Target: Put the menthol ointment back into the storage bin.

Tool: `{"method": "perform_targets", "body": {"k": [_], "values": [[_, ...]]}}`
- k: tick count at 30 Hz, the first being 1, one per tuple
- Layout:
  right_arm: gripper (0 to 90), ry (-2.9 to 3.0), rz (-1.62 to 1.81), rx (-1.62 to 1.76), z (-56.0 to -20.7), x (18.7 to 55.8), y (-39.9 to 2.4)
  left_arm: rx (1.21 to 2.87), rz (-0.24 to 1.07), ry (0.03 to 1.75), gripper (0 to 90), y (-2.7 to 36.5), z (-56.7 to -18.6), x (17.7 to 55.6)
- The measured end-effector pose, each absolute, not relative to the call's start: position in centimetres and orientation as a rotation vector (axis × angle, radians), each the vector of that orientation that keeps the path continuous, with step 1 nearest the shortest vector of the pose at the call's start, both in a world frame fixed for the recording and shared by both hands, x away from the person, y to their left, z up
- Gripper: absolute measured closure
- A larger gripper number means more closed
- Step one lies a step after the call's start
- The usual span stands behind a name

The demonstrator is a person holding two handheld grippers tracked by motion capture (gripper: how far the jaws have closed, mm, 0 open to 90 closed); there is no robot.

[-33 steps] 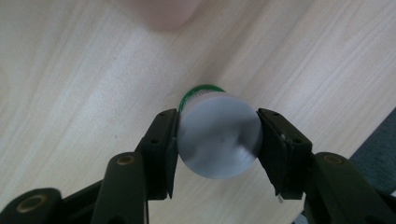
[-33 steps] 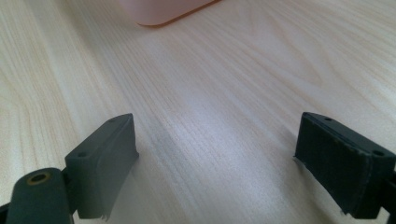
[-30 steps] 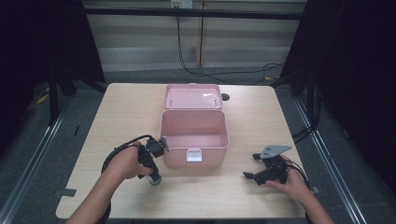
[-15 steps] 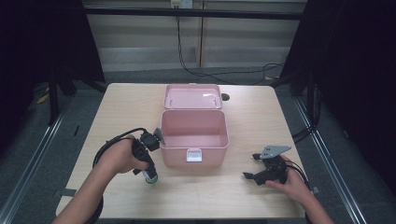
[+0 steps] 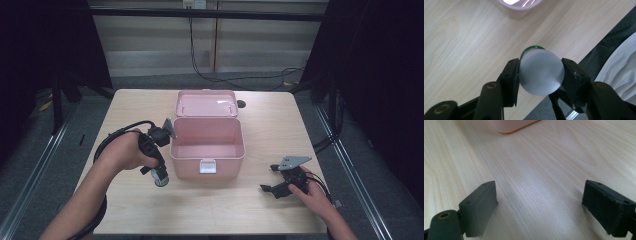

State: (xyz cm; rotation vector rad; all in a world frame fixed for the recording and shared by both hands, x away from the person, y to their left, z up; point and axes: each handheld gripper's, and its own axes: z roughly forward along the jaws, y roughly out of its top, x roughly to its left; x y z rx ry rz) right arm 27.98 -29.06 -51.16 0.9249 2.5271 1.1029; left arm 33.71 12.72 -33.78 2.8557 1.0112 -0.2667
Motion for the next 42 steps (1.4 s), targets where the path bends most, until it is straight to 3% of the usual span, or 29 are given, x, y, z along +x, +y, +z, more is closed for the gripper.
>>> {"method": "perform_targets", "body": {"k": [29,42], "values": [[11.8,2.529,1.101,0.925,-51.1,28.0,-29.1,2.802,-0.187,1.049,50.4,10.5,-27.1,36.2],[11.8,2.527,1.101,0.926,-51.1,28.0,-29.1,2.762,-0.176,1.112,50.4,9.5,-26.4,37.9]]}}
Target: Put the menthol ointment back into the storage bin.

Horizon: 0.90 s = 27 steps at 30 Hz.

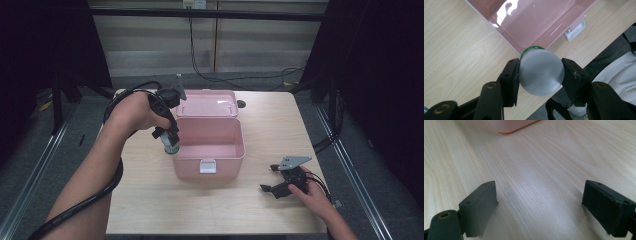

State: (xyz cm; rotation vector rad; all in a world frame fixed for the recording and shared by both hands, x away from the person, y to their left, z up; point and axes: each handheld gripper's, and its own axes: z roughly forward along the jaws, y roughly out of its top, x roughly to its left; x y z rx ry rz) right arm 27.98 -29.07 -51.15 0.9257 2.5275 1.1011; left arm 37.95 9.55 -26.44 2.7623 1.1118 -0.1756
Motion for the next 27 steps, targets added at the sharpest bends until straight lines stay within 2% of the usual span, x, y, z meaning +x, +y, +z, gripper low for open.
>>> {"method": "perform_targets", "body": {"k": [27], "values": [[11.8,2.532,1.099,0.925,-51.1,28.0,-29.1,2.72,-0.148,1.199,50.4,6.0,-27.9,42.1]]}}
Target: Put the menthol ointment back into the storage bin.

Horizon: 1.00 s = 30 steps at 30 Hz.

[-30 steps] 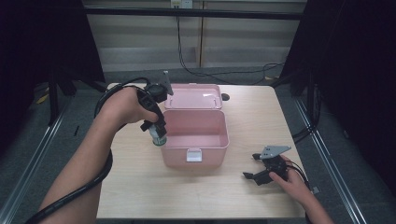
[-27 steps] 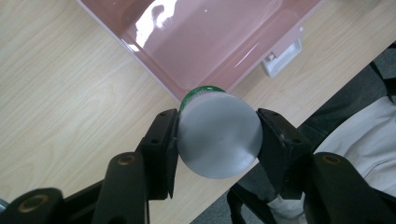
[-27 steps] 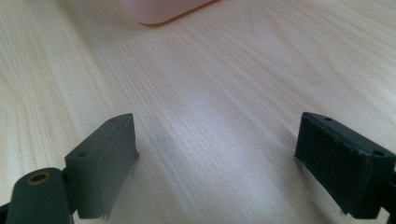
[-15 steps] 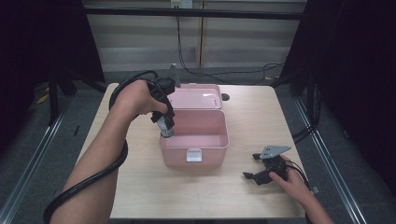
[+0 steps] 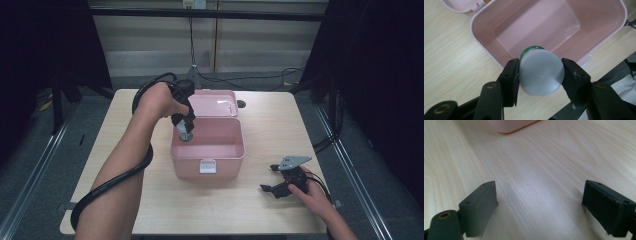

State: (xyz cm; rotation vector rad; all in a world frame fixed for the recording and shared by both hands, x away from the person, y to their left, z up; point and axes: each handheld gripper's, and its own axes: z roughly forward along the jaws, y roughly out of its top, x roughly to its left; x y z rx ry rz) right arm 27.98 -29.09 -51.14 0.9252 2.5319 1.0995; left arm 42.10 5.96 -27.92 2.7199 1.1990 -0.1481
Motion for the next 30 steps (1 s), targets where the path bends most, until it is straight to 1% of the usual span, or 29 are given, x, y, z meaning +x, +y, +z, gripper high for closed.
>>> {"method": "perform_targets", "body": {"k": [14,21,23,30], "values": [[11.8,2.532,1.099,0.926,-51.1,28.0,-29.1,2.718,-0.168,1.248,50.4,5.2,-29.7,43.4],[11.8,2.532,1.099,0.925,-51.1,28.0,-29.1,2.68,-0.142,1.315,50.4,4.9,-30.6,44.1],[11.8,2.532,1.099,0.925,-51.1,28.0,-29.1,2.683,-0.133,1.308,50.4,4.9,-30.7,44.3],[11.7,2.532,1.099,0.925,-51.1,28.0,-29.1,2.668,-0.139,1.348,50.5,4.5,-31.6,44.8]]}}
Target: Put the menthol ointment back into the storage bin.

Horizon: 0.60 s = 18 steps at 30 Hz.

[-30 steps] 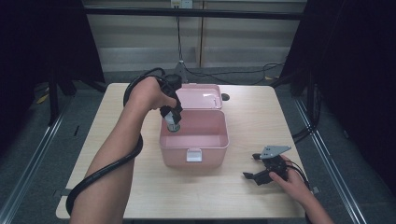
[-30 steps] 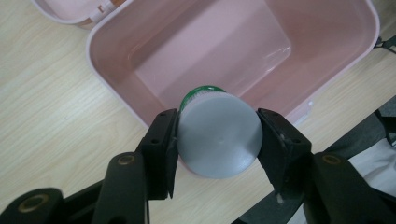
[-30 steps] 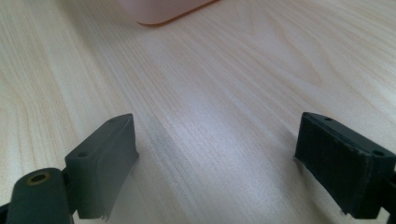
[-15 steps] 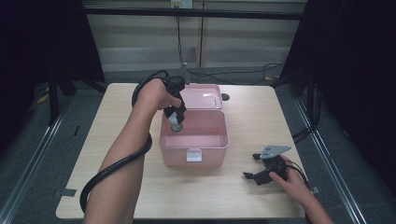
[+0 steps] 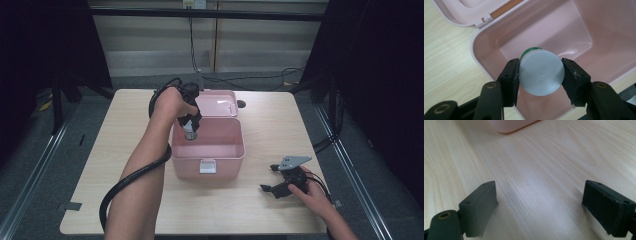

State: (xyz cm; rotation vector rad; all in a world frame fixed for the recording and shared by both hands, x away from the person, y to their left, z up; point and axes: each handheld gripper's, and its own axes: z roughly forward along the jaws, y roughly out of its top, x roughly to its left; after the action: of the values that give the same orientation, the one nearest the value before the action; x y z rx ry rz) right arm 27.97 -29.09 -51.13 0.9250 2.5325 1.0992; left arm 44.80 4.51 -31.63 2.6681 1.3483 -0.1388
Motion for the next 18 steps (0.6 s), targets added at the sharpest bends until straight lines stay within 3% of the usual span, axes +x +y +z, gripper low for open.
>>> {"method": "perform_targets", "body": {"k": [18], "values": [[11.8,2.531,1.1,0.921,-51.1,28.0,-29.1,2.596,-0.114,1.457,50.4,4.2,-33.9,46.1]]}}
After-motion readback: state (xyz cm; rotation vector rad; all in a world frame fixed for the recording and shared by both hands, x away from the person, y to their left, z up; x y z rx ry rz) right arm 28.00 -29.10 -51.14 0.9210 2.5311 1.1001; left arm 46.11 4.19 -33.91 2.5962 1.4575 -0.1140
